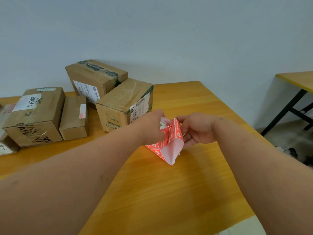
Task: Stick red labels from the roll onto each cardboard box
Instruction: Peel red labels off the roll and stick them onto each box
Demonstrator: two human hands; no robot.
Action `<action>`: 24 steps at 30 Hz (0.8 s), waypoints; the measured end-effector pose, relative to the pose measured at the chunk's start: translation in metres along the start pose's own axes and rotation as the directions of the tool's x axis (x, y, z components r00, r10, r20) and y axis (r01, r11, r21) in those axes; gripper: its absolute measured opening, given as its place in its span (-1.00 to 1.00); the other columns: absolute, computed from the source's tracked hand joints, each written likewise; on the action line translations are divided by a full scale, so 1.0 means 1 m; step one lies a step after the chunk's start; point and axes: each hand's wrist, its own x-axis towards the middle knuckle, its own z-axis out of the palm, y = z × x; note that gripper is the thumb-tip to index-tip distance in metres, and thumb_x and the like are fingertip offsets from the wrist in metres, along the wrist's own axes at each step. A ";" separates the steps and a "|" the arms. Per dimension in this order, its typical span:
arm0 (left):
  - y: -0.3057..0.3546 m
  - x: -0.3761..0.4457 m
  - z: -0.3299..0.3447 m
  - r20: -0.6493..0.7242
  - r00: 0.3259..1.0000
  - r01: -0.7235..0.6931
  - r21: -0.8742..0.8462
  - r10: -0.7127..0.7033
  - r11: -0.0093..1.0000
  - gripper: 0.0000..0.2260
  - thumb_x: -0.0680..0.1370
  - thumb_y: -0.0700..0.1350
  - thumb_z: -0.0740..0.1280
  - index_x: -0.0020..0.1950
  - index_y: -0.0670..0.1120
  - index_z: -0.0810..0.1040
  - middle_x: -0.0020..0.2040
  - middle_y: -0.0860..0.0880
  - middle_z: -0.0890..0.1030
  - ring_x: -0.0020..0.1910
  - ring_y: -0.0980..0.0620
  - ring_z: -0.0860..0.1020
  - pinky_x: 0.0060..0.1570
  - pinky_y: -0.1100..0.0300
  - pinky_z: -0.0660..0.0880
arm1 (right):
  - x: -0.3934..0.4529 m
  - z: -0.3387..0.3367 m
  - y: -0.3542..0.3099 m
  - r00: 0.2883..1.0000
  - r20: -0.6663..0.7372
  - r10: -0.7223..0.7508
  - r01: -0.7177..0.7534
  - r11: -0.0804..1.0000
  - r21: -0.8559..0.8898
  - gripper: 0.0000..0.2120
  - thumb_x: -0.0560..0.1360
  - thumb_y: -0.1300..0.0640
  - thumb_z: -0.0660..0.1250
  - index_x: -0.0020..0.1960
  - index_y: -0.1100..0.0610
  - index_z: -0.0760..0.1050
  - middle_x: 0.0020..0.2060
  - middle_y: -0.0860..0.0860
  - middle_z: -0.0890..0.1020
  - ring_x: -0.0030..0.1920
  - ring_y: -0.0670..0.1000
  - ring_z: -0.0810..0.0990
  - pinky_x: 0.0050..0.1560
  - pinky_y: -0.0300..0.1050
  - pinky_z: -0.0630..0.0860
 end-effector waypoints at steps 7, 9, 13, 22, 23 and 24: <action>0.000 -0.008 -0.014 0.103 0.994 0.010 0.074 -0.018 0.997 -0.60 0.46 -0.20 0.35 0.28 -0.02 0.39 0.04 -0.02 0.54 -0.03 -0.02 0.58 -0.12 0.09 0.60 | -0.002 0.017 0.009 0.985 0.163 0.056 -0.044 0.996 -0.077 -0.61 0.50 0.44 0.16 0.27 0.16 0.43 0.03 0.28 0.64 -0.04 0.20 0.67 0.03 0.03 0.62; -0.001 -0.011 -0.016 0.120 0.993 0.003 0.104 -0.015 0.995 -0.61 0.47 -0.19 0.36 0.28 -0.02 0.41 0.09 -0.03 0.55 -0.01 0.00 0.57 -0.12 0.12 0.59 | -0.001 0.025 0.010 0.981 0.182 0.065 -0.053 0.996 -0.072 -0.65 0.51 0.43 0.19 0.24 0.19 0.44 0.00 0.27 0.65 -0.08 0.18 0.69 0.00 0.00 0.63; -0.007 -0.018 -0.016 0.081 0.995 -0.073 0.243 0.055 0.967 -0.58 0.50 -0.11 0.38 0.35 0.02 0.42 0.23 -0.04 0.45 0.12 -0.02 0.49 0.05 0.12 0.50 | 0.000 0.040 0.009 0.978 0.170 0.125 -0.092 0.977 -0.191 -0.66 0.52 0.30 0.27 0.28 0.32 0.43 0.05 0.34 0.61 -0.13 0.17 0.67 -0.07 -0.01 0.63; -0.008 -0.039 -0.020 -0.066 0.991 -0.097 0.204 0.112 0.974 -0.35 0.47 -0.26 0.37 0.50 0.09 0.25 0.48 0.01 0.27 0.47 -0.01 0.22 0.37 0.05 0.32 | -0.013 0.039 -0.006 0.989 -0.131 0.071 -0.111 0.936 -0.334 -0.39 0.39 0.30 0.47 0.33 0.04 0.28 0.18 0.24 0.52 -0.06 0.14 0.54 -0.03 0.17 0.61; -0.008 -0.042 -0.020 -0.133 0.985 -0.085 0.202 0.113 0.976 -0.43 0.48 -0.26 0.34 0.44 0.09 0.33 0.42 0.02 0.33 0.42 0.00 0.27 0.33 0.08 0.34 | -0.016 0.039 -0.007 0.987 -0.154 0.052 -0.104 0.931 -0.349 -0.38 0.38 0.28 0.49 0.32 0.04 0.29 0.15 0.20 0.52 -0.04 0.13 0.54 -0.06 0.12 0.62; -0.009 -0.046 -0.021 -0.201 0.973 -0.074 0.205 0.117 0.976 -0.54 0.50 -0.24 0.32 0.36 0.08 0.40 0.34 0.02 0.39 0.34 0.01 0.34 0.29 0.10 0.38 | -0.019 0.040 -0.008 0.983 -0.185 0.016 -0.086 0.921 -0.379 -0.40 0.36 0.26 0.51 0.29 0.05 0.30 0.11 0.15 0.53 -0.03 0.11 0.53 -0.10 0.07 0.62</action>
